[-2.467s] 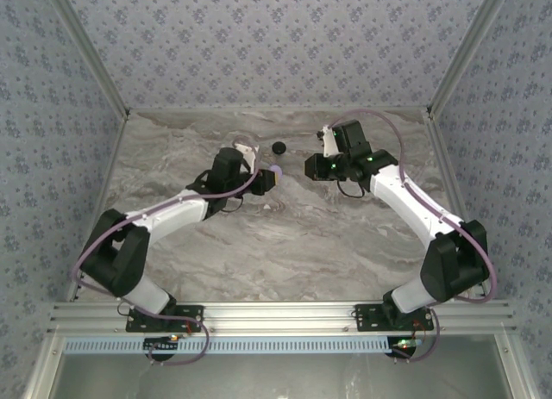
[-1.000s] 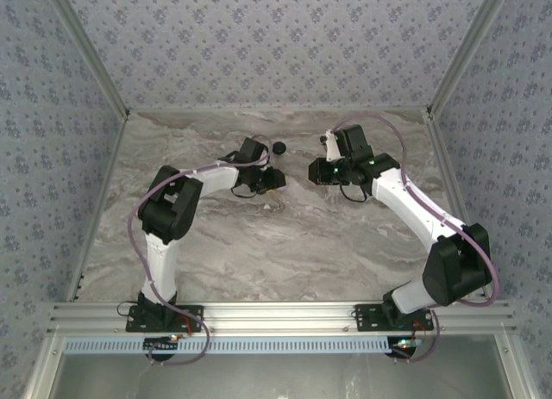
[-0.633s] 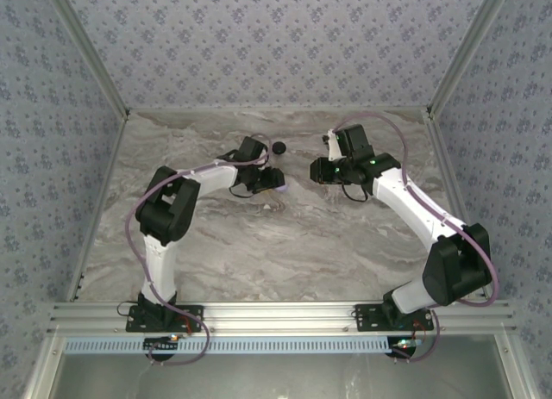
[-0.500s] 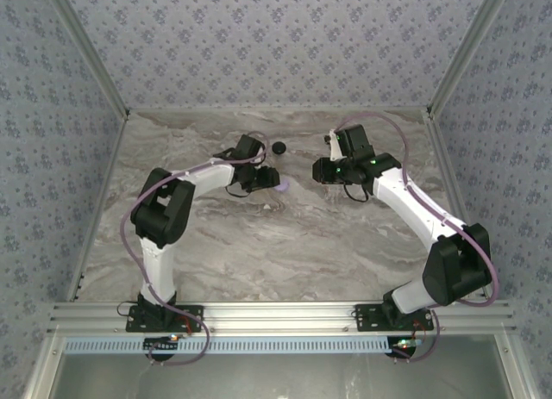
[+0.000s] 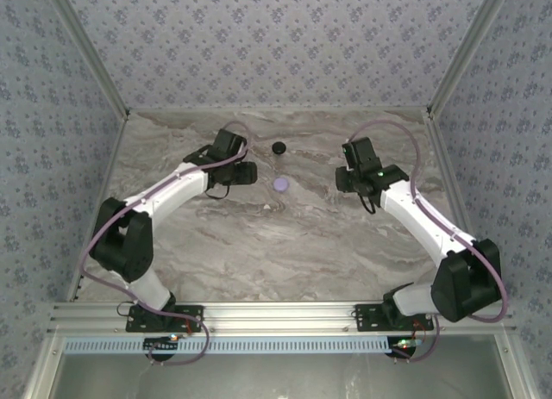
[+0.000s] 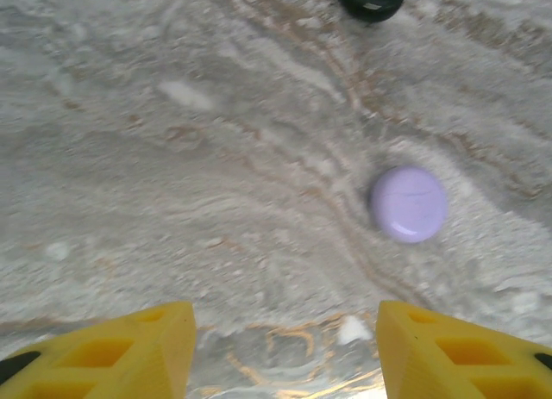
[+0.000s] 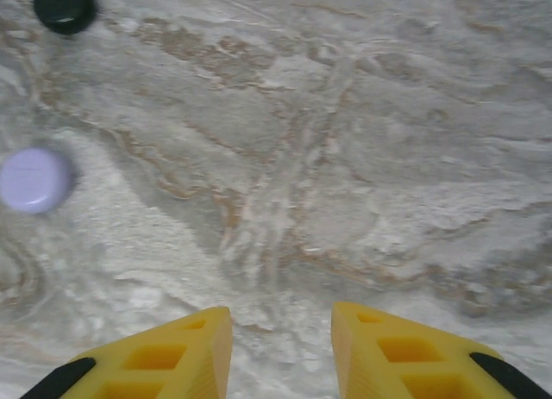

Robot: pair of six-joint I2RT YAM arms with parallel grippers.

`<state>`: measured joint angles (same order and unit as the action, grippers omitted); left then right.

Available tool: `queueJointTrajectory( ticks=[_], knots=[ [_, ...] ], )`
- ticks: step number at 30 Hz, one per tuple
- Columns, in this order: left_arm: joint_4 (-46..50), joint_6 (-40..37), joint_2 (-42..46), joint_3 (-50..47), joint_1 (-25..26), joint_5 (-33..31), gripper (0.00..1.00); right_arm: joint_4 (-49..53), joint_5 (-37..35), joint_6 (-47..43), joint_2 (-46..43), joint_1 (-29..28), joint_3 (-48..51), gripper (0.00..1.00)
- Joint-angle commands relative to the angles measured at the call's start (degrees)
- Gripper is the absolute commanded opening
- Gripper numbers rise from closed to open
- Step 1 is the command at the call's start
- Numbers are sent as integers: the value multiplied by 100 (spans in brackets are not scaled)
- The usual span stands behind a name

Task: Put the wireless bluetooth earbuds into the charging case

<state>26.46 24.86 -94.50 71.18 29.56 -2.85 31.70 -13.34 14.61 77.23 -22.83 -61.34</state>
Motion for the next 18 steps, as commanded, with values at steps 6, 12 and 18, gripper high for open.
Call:
queueJointTrajectory(
  ticks=[6,12,18],
  knots=[
    [413,-728,635,-405,-455,-1026,58,-303,-1284,-331,-392,295,623,44],
    [148,-1103,902,-785,-904,-1288,58,-700,-1362,-433,-418,731,918,47],
    [-308,-1427,1003,-1163,-1343,-1472,58,-1462,-834,-544,-539,1289,1366,52]
  ],
)
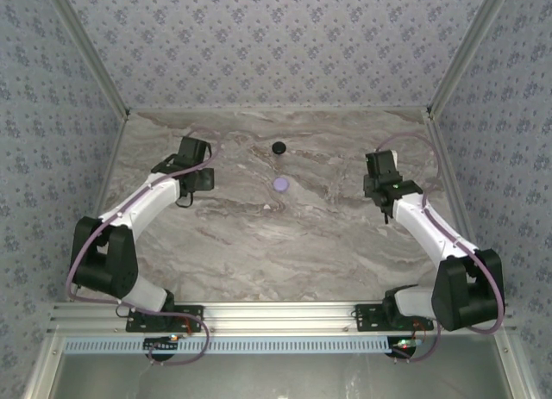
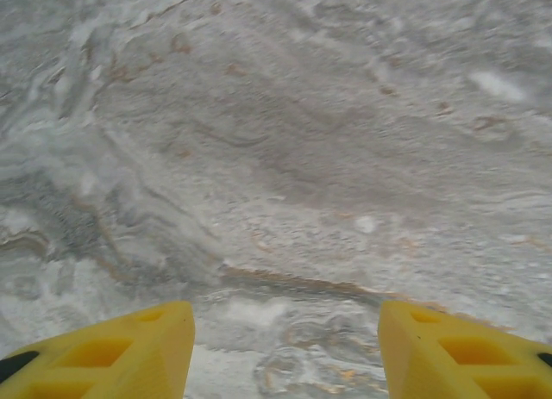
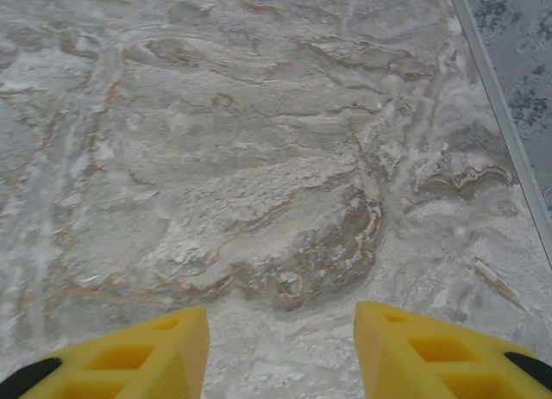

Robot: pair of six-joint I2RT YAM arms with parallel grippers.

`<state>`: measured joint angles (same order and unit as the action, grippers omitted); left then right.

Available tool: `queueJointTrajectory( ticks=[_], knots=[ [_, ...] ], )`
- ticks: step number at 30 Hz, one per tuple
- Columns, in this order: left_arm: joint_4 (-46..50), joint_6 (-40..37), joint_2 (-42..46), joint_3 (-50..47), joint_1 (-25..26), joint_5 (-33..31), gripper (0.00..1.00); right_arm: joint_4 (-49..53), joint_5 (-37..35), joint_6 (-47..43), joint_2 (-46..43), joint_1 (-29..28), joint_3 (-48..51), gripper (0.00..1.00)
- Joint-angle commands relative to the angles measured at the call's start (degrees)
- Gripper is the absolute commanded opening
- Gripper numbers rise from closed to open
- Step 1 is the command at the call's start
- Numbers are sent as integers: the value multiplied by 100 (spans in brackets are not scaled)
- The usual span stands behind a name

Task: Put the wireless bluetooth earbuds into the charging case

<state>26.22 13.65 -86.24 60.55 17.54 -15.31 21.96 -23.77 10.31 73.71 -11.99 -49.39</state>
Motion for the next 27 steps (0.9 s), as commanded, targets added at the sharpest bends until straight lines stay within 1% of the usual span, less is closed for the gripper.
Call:
queueJointTrajectory(
  ticks=[1,7,10,13,17,19,22,24,27],
  knots=[
    [-358,-342,192,-150,-214,-248,58,-637,397,-133,-206,314,266,53],
    [-1072,-550,393,-583,-515,-545,63,-1675,965,-312,-307,771,827,56],
    [-1468,-681,480,-778,-634,-683,69,-2179,1168,-400,-312,985,1106,57],
    [-1846,-872,548,-968,-735,-700,74,-2646,1363,-433,-305,1215,1336,58],
    [-2622,-1322,647,-1374,-851,-471,79,-3297,1832,-626,-280,1505,1653,59],
    [-3262,-1490,718,-1704,-908,-264,83,-3709,2026,-706,-256,1599,1823,59],
    [-3975,-1517,762,-2077,-1038,22,89,-4090,2220,-899,-173,1641,1955,59],
    [-4279,-1449,751,-2234,-1162,235,91,-4288,2364,-990,-104,1672,2006,59],
    [-4572,-1368,725,-2357,-1382,750,92,-4611,2661,-970,29,1745,2071,59]
  ],
)
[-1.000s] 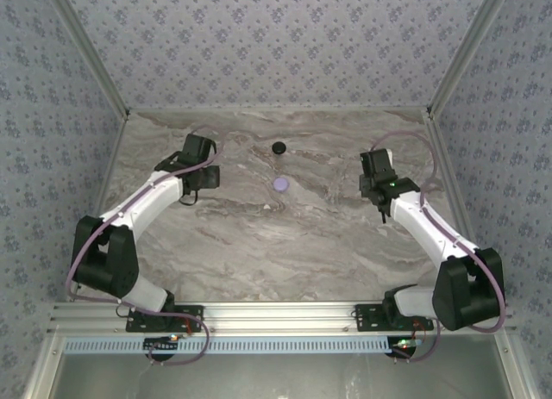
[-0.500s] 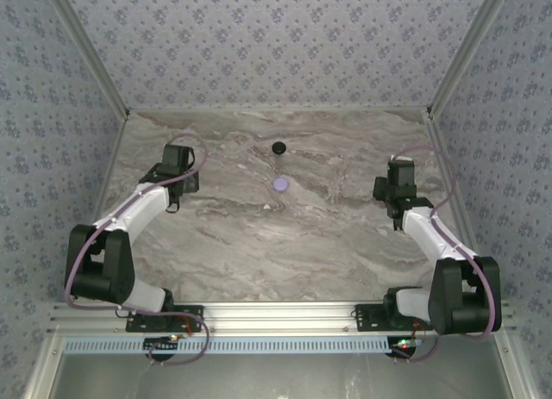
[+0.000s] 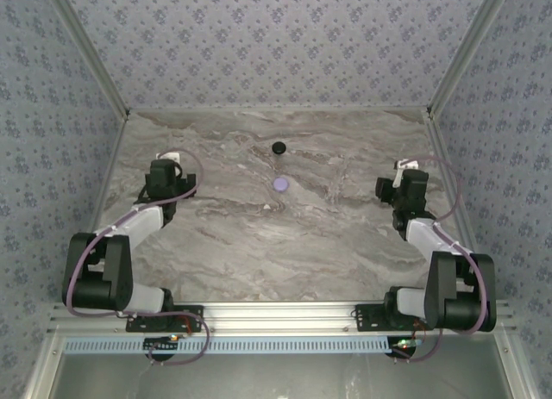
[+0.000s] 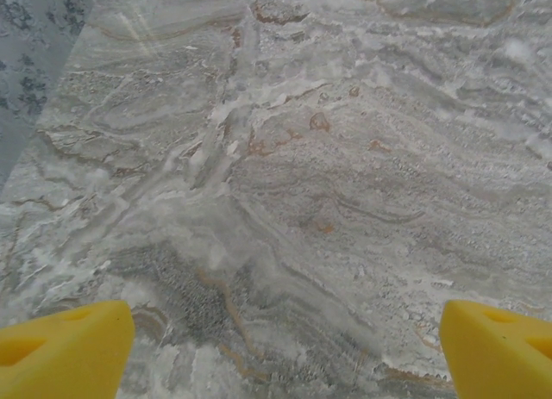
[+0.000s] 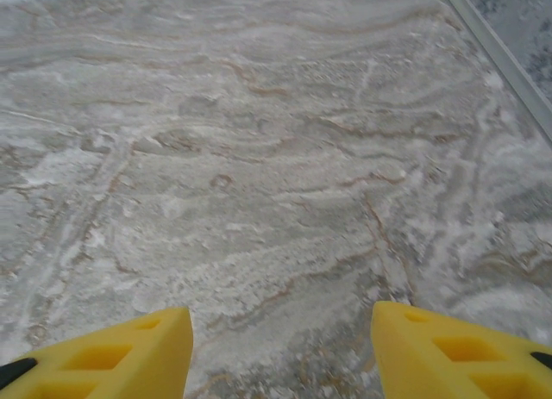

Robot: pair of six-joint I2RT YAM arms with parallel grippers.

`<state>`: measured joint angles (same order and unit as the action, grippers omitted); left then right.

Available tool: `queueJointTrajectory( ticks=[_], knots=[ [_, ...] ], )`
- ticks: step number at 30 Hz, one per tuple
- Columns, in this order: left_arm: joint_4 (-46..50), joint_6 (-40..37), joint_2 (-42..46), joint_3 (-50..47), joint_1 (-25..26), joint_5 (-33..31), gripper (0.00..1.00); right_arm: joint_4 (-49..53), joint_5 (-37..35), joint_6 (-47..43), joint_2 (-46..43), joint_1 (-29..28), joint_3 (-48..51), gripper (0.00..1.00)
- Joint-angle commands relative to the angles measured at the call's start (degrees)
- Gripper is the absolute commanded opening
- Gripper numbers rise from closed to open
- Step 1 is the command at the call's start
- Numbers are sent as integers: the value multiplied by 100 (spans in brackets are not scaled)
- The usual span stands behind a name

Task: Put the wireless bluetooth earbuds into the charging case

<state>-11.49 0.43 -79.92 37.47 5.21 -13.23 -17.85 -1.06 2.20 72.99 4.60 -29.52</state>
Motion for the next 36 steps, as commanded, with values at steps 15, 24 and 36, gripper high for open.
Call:
queueJointTrajectory(
  ticks=[15,24,36],
  knots=[
    [-2362,-105,-17,-542,-780,2005,93,-1535,774,-5,821,256,269,60],
    [-2000,-165,-313,-127,-845,2146,93,-1889,791,-16,912,255,455,60],
    [-1778,52,282,-590,-1035,2115,94,-2436,620,-272,1122,-5,665,61]
  ],
)
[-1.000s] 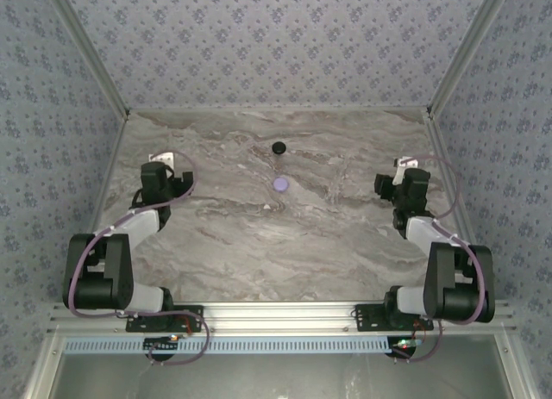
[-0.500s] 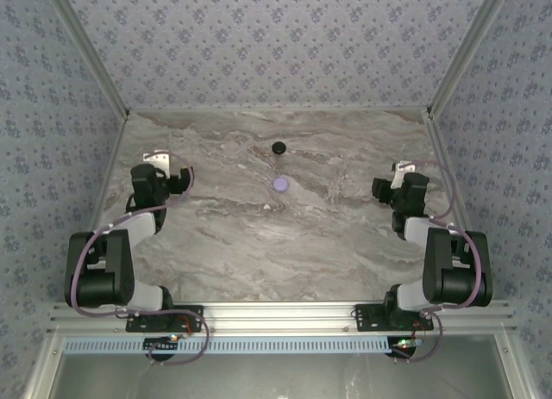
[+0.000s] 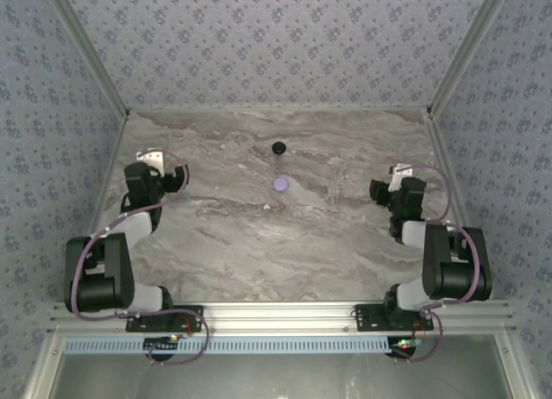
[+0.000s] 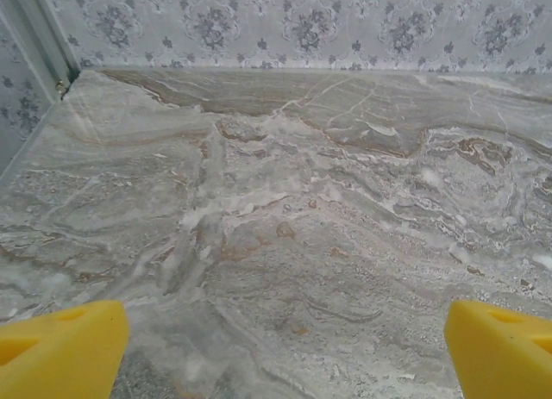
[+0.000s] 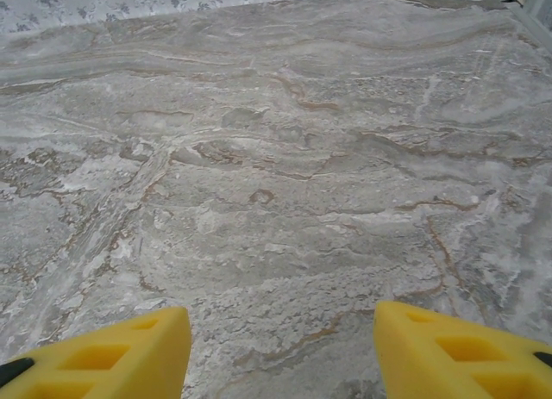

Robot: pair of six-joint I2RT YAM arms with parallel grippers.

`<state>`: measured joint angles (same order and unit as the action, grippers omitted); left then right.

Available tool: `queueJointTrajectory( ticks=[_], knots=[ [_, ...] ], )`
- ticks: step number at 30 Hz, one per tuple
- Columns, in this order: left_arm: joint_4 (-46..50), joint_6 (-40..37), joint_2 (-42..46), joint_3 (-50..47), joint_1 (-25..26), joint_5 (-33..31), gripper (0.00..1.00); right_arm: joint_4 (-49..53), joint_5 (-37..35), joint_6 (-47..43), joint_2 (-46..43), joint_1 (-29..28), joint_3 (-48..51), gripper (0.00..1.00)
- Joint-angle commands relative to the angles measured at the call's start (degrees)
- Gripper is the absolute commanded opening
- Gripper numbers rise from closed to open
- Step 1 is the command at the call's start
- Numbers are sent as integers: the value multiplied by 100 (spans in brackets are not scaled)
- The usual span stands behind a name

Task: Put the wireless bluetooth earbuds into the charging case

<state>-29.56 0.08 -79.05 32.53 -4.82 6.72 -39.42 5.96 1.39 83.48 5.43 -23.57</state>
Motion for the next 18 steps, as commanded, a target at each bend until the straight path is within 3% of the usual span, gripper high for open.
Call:
queueJointTrajectory(
  ticks=[1,12,18],
  knots=[
    [14,96,218,-128,-42,147,95,-318,-97,-216,105,-107,81,61],
    [68,151,198,-215,-72,403,95,-505,-256,-296,325,-220,96,62],
    [-1090,131,-5,-908,-68,567,96,-505,-262,-304,323,-227,88,66]
  ],
)
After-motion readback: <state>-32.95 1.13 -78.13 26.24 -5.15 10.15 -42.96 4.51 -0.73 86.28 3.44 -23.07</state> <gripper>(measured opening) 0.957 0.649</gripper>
